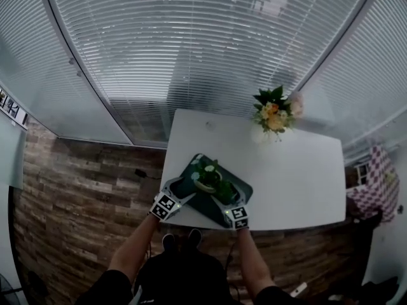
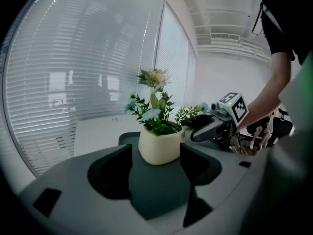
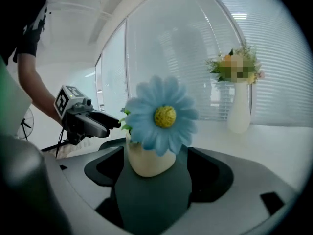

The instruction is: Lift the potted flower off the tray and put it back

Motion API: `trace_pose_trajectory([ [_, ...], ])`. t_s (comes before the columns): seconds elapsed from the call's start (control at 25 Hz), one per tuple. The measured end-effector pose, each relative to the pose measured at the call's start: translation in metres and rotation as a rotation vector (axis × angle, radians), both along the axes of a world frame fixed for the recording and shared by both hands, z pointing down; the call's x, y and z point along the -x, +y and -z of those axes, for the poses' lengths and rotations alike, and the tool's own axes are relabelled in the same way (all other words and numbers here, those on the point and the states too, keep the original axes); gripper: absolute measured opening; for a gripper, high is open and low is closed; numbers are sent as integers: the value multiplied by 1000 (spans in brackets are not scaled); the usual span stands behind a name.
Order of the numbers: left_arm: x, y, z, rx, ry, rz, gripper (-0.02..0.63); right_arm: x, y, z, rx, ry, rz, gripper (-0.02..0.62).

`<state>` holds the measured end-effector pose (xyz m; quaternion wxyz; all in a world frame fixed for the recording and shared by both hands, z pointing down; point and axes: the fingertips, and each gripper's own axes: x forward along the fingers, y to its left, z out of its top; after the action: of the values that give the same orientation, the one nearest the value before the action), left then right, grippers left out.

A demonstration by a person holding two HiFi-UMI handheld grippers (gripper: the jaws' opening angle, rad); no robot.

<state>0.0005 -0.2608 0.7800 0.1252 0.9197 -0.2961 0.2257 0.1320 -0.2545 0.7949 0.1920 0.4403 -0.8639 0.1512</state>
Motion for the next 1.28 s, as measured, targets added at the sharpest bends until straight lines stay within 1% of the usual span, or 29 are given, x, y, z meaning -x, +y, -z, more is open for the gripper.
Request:
trace_pose_trajectory([
  [0.12, 7, 5, 14, -28, 29, 32, 287, -7, 8, 7, -16, -17, -41, 373],
  [0.24, 16, 12, 29, -55, 54, 57, 287, -9, 15, 22, -76, -5, -51, 373],
  [0.32, 23, 17, 43, -78, 71, 73, 287, -8, 21, 39, -95, -24, -69, 373],
  [0.44, 33, 26, 60, -113, 82, 89, 287, -10, 31, 53, -111, -50, -103, 373],
  [0.64, 44, 40, 93, -169, 114, 106, 287, -9, 53, 77, -113, -28, -123, 373],
  [0.76, 50, 56, 110, -201, 128, 101, 287, -12, 71, 92, -145, -32, -166, 373],
  [0.92, 69, 73, 127, -219, 162, 136, 287, -20, 97, 105, -192, -39, -237, 373],
  [1.04, 83, 90, 141, -238, 167, 155, 287, -18, 117, 123, -230, -26, -237, 373],
  [1.12, 91, 100, 146, -240, 163, 171, 287, -10, 129, 141, -255, 21, -202, 373],
  [1.2, 97, 111, 144, -222, 173, 187, 287, -1, 141, 150, -265, 88, -159, 373],
  [1.28, 101, 123, 143, -209, 182, 192, 287, 4, 152, 151, -269, 100, -157, 373],
])
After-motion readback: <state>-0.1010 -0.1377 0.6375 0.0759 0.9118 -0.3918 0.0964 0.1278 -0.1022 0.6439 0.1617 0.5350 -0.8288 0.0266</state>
